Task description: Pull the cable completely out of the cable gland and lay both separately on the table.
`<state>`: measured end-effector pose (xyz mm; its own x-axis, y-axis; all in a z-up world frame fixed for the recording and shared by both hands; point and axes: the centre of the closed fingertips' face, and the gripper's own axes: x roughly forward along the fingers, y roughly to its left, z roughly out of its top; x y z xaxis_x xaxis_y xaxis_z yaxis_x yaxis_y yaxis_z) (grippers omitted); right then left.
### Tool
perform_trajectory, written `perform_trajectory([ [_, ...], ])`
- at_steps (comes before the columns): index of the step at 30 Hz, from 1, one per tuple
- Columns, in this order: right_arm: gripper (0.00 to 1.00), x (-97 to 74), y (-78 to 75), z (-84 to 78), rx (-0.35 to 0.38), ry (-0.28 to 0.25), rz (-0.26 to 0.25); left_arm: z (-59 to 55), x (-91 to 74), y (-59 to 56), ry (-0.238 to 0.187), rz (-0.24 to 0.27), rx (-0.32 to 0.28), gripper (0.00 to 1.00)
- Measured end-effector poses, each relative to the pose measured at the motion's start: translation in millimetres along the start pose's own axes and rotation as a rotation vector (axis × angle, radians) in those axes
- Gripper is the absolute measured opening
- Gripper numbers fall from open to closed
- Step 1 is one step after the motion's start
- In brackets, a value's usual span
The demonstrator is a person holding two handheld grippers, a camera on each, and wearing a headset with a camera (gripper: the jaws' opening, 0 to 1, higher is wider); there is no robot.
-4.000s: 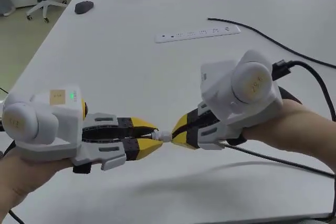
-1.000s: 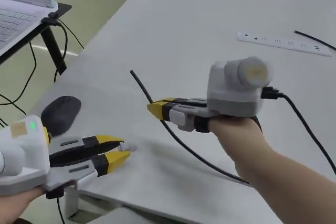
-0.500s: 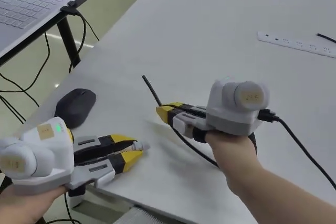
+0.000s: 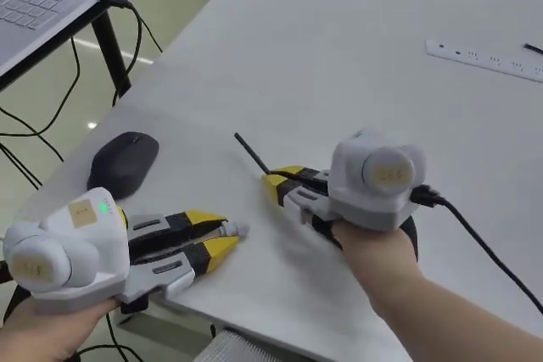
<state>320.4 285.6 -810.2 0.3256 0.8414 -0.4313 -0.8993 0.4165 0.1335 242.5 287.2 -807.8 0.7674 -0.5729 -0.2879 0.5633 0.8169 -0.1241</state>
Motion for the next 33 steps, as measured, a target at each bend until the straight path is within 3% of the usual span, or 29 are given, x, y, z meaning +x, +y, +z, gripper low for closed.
perform_trajectory([
  [2, 0.0, 0.4, 0.2, -3.6, -0.028, 0.014, -0.002, 0.3, 0.5, -1.7, -0.01, -0.004, -0.026, 0.16],
  [5, 0.01, -0.7, -4.4, -6.9, -0.055, 0.032, -0.026, 0.4, 1.9, -1.9, -0.003, 0.005, -0.019, 0.16],
  [10, 0.04, -0.4, -3.1, -8.2, -0.069, 0.041, -0.014, 0.8, 3.9, -3.3, -0.003, 0.002, -0.024, 0.16],
  [15, 0.14, -1.4, -1.6, -8.6, -0.093, 0.048, -0.017, 2.5, 3.7, -1.5, -0.014, 0.02, -0.033, 0.31],
  [18, 0.17, -2.7, -0.8, -9.7, -0.085, 0.056, -0.011, 6.2, 2.6, -4.7, -0.026, 0.018, -0.002, 0.29],
  [20, 0.22, -3.5, -2.0, -9.9, -0.092, 0.059, -0.017, 6.2, 4.1, -5.7, -0.019, 0.022, 0.003, 0.38],
  [22, 0.34, -4.6, -4.5, -10.3, -0.094, 0.063, -0.027, 8.8, 4.1, -4.4, -0.034, 0.032, -0.003, 0.48],
  [23, 0.39, -5.5, -4.9, -10.9, -0.087, 0.068, -0.029, 12.3, 4.2, -4.0, -0.054, 0.037, -0.022, 0.51],
  [25, 0.45, -7.8, -6.4, -11.4, -0.084, 0.077, -0.031, 28.6, 3.8, -8.4, -0.136, 0.022, -0.06, 0.55],
  [28, 0.42, -12.4, -6.0, -11.1, -0.083, 0.09, -0.024, 28.6, 4.2, -7.1, -0.127, 0.033, -0.061, 0.64],
  [33, 0.57, -21.7, -5.7, -3.5, -0.12, 0.088, -0.022, 40.7, 6.8, -13.3, -0.145, 0.038, -0.073, 0.76],
])
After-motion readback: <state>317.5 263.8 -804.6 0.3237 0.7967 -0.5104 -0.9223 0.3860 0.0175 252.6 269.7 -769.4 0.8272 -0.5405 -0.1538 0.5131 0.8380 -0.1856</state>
